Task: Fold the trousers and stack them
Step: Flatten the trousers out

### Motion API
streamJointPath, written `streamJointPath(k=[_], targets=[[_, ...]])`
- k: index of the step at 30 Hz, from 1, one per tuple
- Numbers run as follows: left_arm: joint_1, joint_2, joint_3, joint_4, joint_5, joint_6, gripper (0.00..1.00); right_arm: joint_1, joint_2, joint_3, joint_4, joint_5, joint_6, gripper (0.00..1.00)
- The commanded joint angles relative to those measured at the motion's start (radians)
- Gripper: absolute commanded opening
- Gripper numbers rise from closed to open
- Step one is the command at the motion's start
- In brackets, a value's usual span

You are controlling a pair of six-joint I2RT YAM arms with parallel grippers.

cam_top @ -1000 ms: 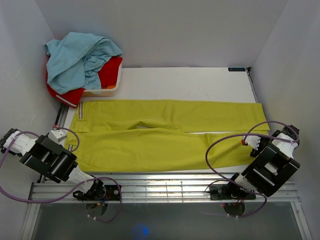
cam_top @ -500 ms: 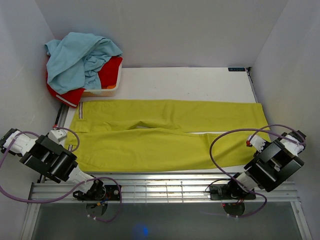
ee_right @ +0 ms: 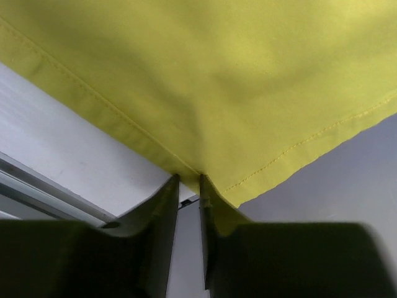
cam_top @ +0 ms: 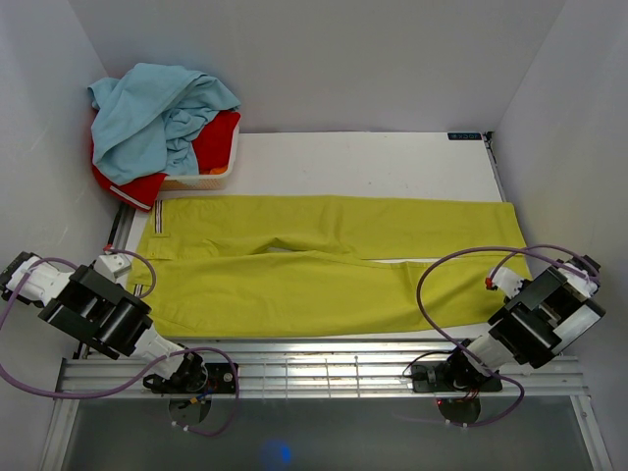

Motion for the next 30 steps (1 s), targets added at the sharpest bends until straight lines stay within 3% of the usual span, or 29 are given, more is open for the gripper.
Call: streamJointPath(k=[1,3,12,15,16,19,30], targets=[[0.005,-0.028,0.010,-0.068,0.032,0.116,0.65,0.000,0.088,-0.094,0.033,0.020,-0.748,0.14],[0.007,-0.026,0.014,-0.068,0.027,0.107,0.64,0.002,0.079,-0.104,0.036,0.011,-0.747,0.08],[0.033,0.014,0.060,-0.068,0.013,0.134,0.62,-0.005,-0.013,0.131,-0.277,-0.120,-0.699,0.08],[0.033,0.005,0.054,-0.068,0.029,0.136,0.62,-0.006,-0.033,0.151,-0.297,-0.160,-0.768,0.45],[0.033,0.000,0.050,-0.068,0.032,0.139,0.62,-0.005,-0.035,0.151,-0.296,-0.167,-0.777,0.63],[0.031,-0.018,0.028,-0.068,0.023,0.150,0.62,0.017,-0.026,0.137,-0.271,-0.164,-0.785,0.82],[0.033,-0.032,0.030,-0.068,0.006,0.139,0.63,0.026,0.096,0.076,-0.113,-0.114,-0.780,0.76]])
